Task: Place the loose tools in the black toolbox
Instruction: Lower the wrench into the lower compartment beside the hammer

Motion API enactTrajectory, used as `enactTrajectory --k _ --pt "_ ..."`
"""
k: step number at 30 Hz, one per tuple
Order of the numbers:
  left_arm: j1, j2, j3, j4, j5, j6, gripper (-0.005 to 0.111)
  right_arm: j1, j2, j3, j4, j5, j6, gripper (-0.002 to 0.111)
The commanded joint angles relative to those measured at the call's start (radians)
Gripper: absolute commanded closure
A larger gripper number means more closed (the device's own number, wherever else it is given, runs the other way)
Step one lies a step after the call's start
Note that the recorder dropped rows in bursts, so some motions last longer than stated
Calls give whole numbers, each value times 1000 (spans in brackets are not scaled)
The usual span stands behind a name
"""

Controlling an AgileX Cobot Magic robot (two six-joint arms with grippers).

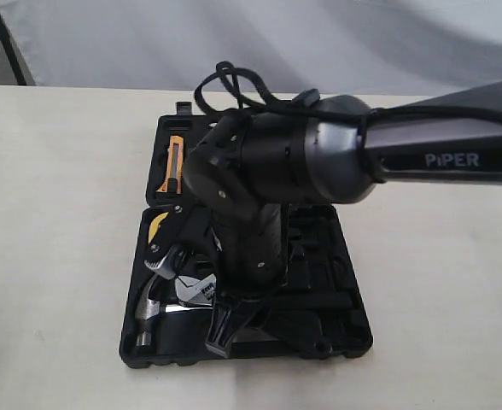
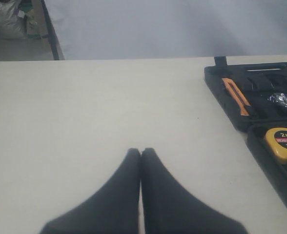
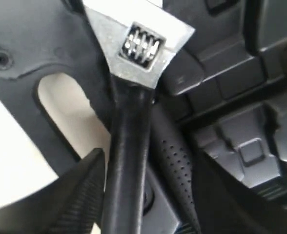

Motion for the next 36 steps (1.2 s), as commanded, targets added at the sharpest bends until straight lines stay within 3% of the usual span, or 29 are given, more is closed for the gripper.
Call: enactTrajectory --k 1,29,31,32,34,36 --pt "3 -8 9 -14 -17 -10 105 20 -2 12 -99 -22 92 56" --pt "3 -8 9 -14 -17 -10 105 20 19 9 -9 30 124 57" --pt "3 -8 9 -14 -17 -10 105 20 33 9 -9 60 124 70" --pt "3 -8 9 -14 -17 -10 105 20 44 9 -11 87 122 88" --pt "3 -8 9 -14 -17 -10 105 20 44 9 -11 90 76 108" --pt "3 -8 9 -14 -17 -10 105 20 17 9 -11 86 40 109"
